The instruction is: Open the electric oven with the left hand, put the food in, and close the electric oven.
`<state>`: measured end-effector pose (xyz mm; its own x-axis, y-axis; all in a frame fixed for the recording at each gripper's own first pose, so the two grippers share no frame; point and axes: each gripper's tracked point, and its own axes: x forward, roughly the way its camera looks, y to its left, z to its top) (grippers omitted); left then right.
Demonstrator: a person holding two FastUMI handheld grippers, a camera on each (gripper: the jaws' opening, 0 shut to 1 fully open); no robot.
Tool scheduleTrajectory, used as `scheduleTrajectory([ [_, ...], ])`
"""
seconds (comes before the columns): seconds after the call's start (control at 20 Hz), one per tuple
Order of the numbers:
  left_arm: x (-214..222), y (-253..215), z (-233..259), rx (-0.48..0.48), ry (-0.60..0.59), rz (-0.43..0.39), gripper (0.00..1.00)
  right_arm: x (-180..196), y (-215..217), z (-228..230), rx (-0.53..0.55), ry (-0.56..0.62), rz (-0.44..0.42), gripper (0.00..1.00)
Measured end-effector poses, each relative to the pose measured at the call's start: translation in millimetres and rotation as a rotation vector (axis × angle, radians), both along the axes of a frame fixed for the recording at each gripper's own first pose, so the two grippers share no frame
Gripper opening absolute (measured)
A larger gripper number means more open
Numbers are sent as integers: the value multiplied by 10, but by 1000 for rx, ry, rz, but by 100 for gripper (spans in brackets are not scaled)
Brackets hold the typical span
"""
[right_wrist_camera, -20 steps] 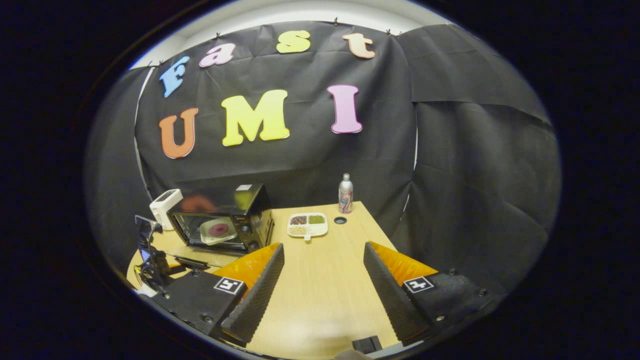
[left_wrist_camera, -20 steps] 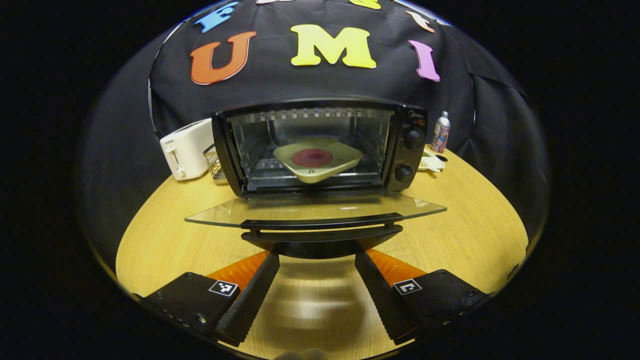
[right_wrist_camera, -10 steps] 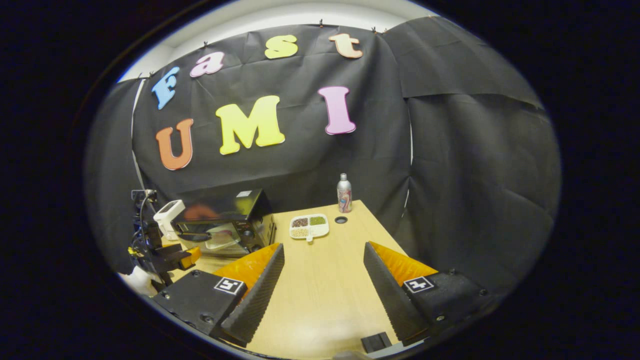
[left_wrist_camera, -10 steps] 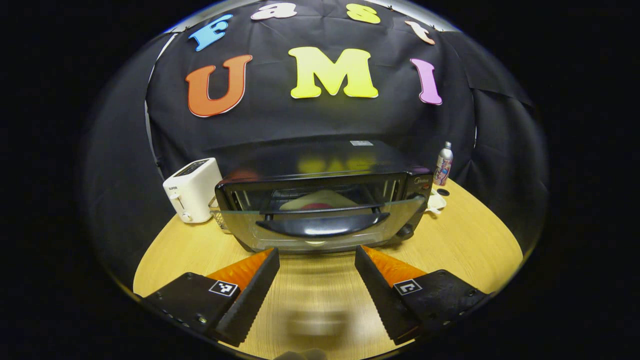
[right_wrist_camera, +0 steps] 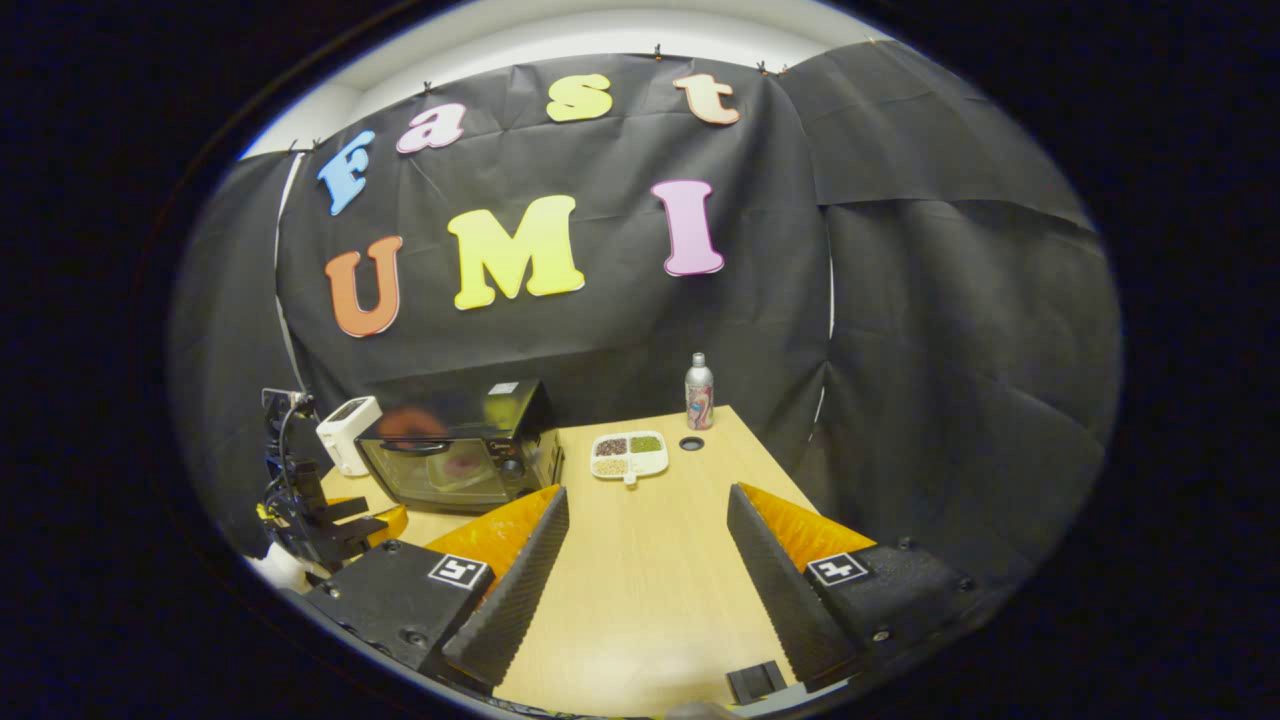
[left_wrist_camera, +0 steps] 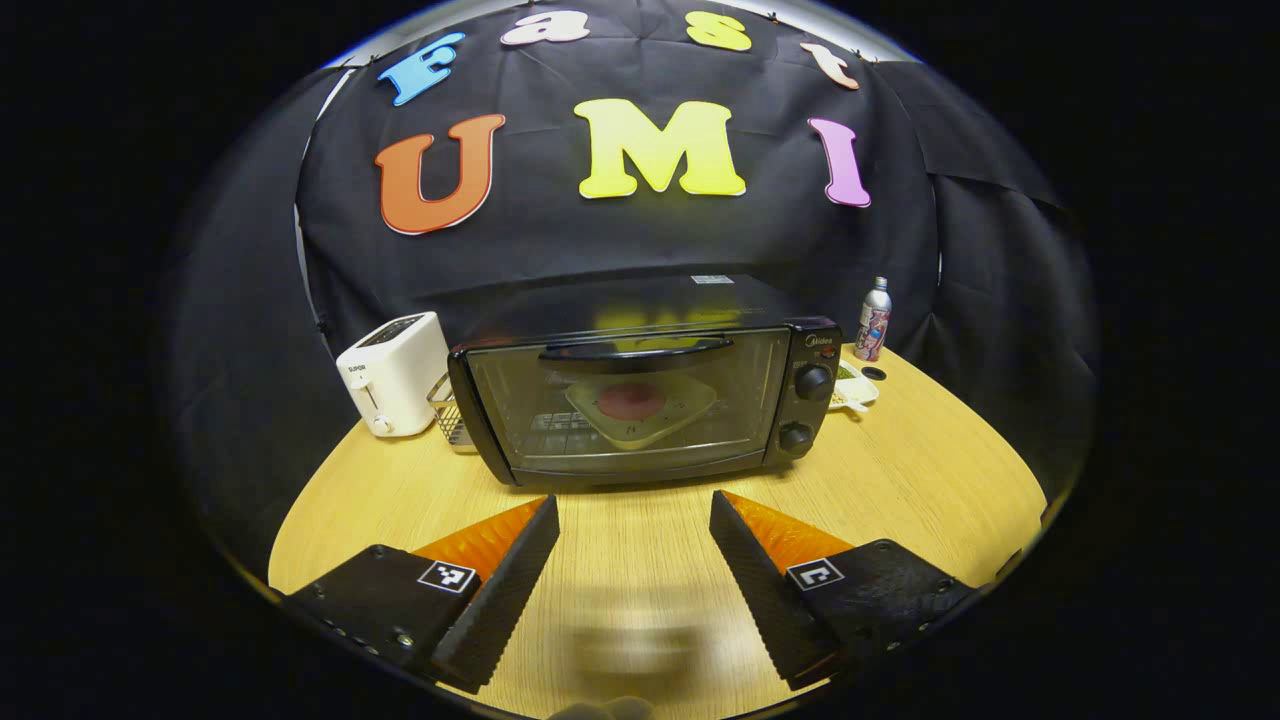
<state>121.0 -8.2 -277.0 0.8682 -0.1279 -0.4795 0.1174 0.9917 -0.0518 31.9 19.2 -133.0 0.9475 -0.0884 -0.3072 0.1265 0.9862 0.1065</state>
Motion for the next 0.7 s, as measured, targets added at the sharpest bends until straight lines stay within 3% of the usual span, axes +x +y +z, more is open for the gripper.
scheduleTrajectory([
  [0.1,-119,-10,32,-9,-6,-7,97,-52,55,29,-20,2,-3,96],
  [0.3,-270,-86,261,-46,-48,-27,97,-136,160,50,-43,11,-8,100],
  [0.35,-326,-90,378,-54,-63,-26,97,-152,184,93,-48,4,-1,96],
  [0.6,-624,-53,1321,-69,-216,-1,97,-334,191,435,-72,-63,37,100],
  [0.7,-801,15,1805,-62,-297,31,97,-463,164,667,-67,-108,75,96],
])
